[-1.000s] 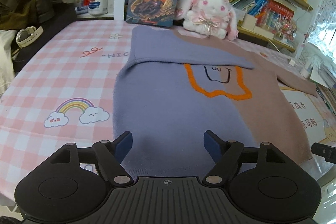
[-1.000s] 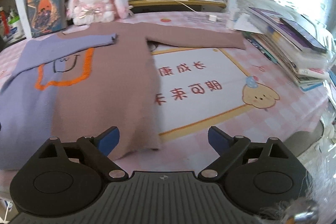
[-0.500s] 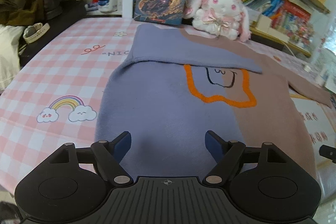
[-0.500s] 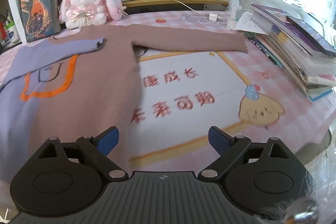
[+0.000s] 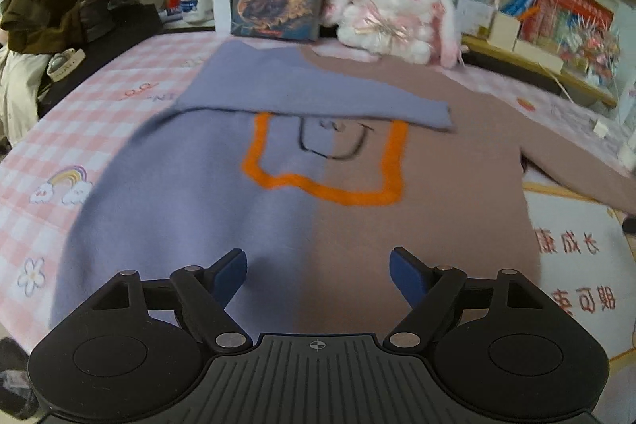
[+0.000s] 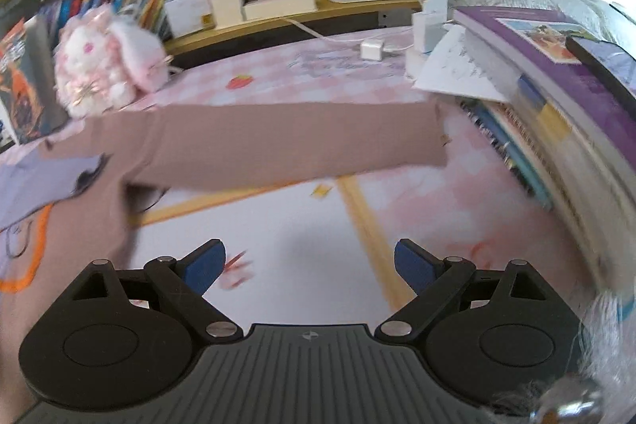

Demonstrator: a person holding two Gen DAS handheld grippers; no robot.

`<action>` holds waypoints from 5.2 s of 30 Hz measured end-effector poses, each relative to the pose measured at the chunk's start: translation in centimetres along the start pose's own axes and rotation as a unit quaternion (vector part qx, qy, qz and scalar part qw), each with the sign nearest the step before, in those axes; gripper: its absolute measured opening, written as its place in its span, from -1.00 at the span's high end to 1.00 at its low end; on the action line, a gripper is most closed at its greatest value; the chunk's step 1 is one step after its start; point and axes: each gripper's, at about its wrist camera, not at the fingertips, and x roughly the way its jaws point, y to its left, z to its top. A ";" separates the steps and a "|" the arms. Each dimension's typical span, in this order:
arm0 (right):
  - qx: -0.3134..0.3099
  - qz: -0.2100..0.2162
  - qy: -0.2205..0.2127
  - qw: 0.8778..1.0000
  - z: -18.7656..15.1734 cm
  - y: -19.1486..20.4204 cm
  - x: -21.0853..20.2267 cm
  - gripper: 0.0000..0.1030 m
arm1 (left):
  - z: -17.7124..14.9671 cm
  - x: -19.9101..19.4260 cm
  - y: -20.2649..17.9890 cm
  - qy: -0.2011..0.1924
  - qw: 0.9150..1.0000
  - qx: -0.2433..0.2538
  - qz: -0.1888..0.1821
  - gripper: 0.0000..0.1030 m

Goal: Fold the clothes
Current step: 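Move the right gripper to the pink sleeve cuff and grasp it, then lift the pink sleeve with the right gripper and lay it across the body, then open the right gripper and withdraw it from the folded pink sleeve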

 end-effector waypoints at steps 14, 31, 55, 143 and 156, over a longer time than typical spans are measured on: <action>0.054 0.010 0.008 0.998 3.7 -6.1 5.4 -0.78 | -0.2 -2.6 -2.4 -0.005 0.996 -0.015 0.090 -0.68; 0.144 0.123 -0.031 0.981 5.1 -6.1 8.0 -0.73 | 0.2 -4.1 -2.6 0.020 0.987 0.003 0.156 -0.68; 0.305 0.218 -0.004 0.927 6.4 -9.4 11.9 0.02 | 0.9 -2.9 -3.2 0.037 0.988 0.019 0.152 -0.68; 0.040 0.206 0.027 0.977 4.1 26.9 3.1 0.13 | 5.7 0.6 22.2 -0.082 0.994 0.035 -0.061 -0.69; -0.004 0.025 0.053 0.998 -5.4 18.8 -4.1 -0.14 | 5.6 2.1 16.2 -0.039 0.989 0.078 -0.120 -0.69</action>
